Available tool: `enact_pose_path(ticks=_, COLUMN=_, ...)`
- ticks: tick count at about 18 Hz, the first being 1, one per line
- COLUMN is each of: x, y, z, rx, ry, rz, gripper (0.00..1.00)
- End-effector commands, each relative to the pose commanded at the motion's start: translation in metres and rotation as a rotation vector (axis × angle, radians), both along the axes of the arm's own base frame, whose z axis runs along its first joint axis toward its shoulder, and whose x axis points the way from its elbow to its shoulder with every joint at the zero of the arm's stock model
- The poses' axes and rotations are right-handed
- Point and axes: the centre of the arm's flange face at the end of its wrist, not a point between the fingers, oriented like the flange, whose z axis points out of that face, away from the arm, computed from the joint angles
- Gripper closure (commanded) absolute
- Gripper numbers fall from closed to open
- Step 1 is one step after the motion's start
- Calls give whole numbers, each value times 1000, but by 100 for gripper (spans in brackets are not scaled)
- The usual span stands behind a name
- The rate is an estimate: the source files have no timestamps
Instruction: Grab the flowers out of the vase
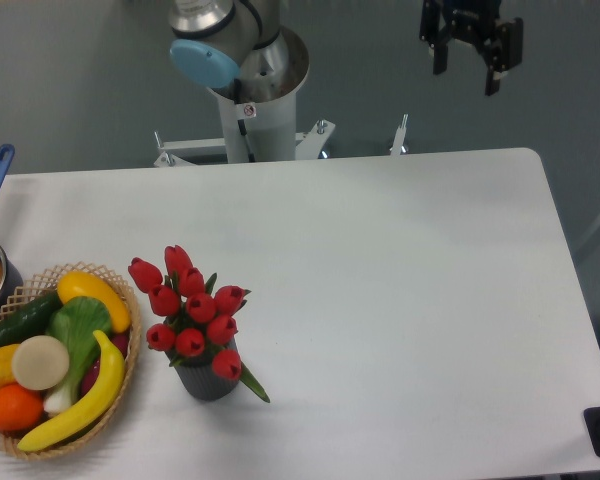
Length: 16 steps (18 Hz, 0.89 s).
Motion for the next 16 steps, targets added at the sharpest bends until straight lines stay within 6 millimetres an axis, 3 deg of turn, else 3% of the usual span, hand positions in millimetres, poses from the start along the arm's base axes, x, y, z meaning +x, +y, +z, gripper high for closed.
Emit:
enact_pose_path(ticks=11, x=2, y=1, z=2, rx=1, ry=1, rz=0, gripper=0)
enact_pose_path(ticks=16, x=5, y=3, z=-9, rx=34, ry=-40, rz=64, gripper=0)
